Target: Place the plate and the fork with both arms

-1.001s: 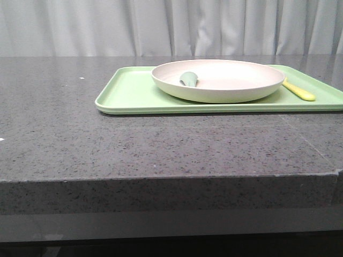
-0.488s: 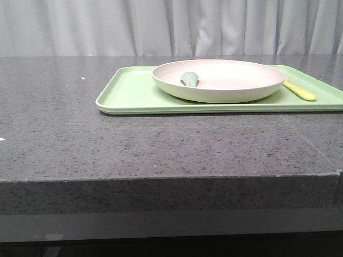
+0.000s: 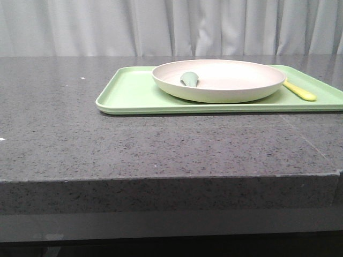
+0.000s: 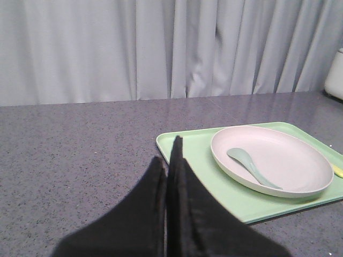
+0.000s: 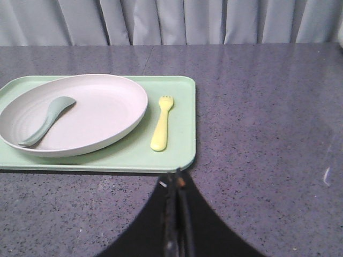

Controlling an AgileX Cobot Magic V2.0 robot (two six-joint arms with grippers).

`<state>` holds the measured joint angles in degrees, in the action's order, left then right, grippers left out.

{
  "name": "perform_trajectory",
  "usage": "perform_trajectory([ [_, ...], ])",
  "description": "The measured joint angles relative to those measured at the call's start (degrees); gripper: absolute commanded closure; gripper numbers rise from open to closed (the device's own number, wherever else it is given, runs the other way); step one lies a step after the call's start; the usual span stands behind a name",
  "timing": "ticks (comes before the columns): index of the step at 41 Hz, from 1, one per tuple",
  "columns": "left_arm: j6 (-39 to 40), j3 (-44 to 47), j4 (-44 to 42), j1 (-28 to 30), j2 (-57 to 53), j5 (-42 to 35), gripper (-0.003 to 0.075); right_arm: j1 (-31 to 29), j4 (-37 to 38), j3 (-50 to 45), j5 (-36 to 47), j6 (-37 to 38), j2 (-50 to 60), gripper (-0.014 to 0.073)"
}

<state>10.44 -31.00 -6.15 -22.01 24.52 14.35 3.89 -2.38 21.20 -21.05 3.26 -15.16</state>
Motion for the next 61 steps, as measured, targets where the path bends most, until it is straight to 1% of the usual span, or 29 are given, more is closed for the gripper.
perform_trajectory([
  [8,0.0,1.0,0.0,0.1,-1.0,0.0,0.0738,0.0,0.0,0.0,0.0,0.0,0.0,0.0708],
  [11,0.0,3.0,0.5,1.5,-3.2,0.0,0.0738,0.0,0.0,0.0,0.0,0.0,0.0,0.0708],
  [16,0.0,8.3,1.9,6.2,-8.7,0.0,0.0738,0.0,0.0,0.0,0.0,0.0,0.0,0.0708],
  [24,0.0,18.0,4.3,16.5,-19.1,0.0,0.0738,0.0,0.0,0.0,0.0,0.0,0.0,0.0708],
  [30,0.0,24.5,5.1,21.1,-24.7,0.0,0.0738,0.0,0.0,0.0,0.0,0.0,0.0,0.0708],
  [39,0.0,31.2,5.3,23.0,-24.9,-2.4,0.0738,0.0,0.0,-0.1,0.1,0.0,0.0,0.0708],
  [47,0.0,31.3,5.3,23.0,-24.9,-4.0,0.0738,0.0,0.0,-0.1,0.1,0.0,0.0,0.0708],
  [61,0.0,31.3,5.3,23.0,-24.9,-4.2,0.0738,0.0,0.0,-0.1,0.1,0.0,0.0,0.0708],
])
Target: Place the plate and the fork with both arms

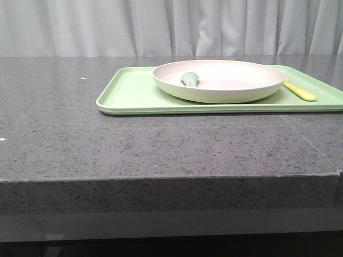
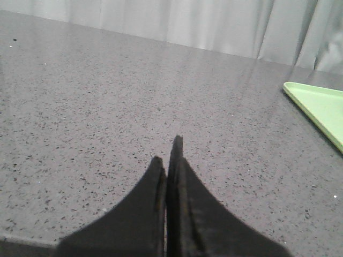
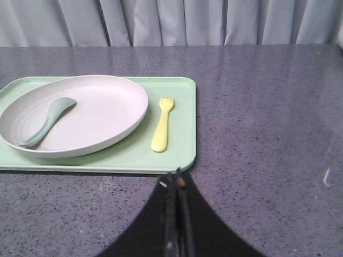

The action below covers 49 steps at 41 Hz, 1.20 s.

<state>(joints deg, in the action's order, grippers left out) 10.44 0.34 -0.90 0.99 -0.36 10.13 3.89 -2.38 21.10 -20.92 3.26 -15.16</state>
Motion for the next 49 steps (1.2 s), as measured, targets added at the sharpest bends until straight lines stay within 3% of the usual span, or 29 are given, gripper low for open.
perform_trajectory([
  [30,0.0,0.0,0.1,0.0,0.0,-0.1,0.0738,0.0,0.1,-0.9,0.8,0.0,0.2,0.0708],
  [41,0.0,0.0,0.1,0.0,0.0,-0.1,0.0738,-1.7,0.2,-13.6,9.7,0.0,7.9,0.0708],
  [49,0.0,0.0,0.1,0.0,0.0,-0.1,0.0738,-3.2,0.0,-21.8,8.9,0.0,14.7,0.0708],
])
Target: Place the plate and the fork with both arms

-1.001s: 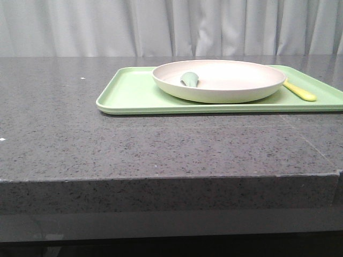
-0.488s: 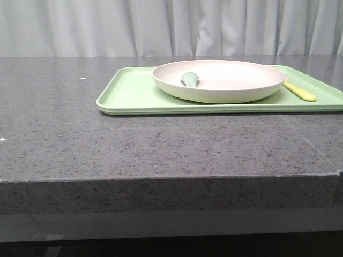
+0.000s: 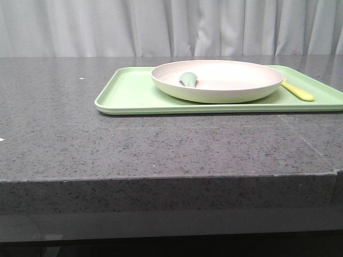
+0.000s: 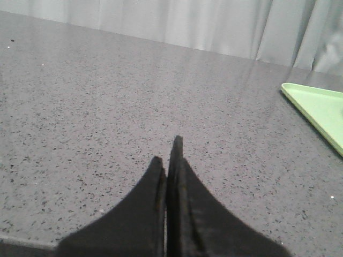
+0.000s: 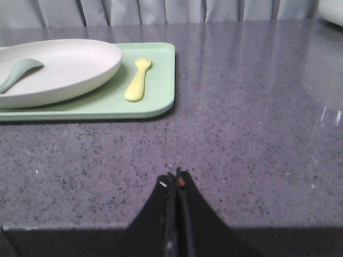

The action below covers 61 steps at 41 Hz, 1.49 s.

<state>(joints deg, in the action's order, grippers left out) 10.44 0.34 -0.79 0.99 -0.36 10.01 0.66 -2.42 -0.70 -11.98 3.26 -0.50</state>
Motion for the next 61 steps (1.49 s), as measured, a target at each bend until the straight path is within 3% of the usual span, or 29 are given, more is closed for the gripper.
perform_trajectory([
  [14,0.0,0.0,0.0,0.0,0.0,0.0,0.0738,-0.3,0.0,-0.8,-4.3,0.0,1.2,0.0708],
  [61,0.0,0.0,0.0,0.0,0.0,0.0,0.0738,-0.3,0.0,-0.8,-4.6,-0.1,1.2,0.0708],
])
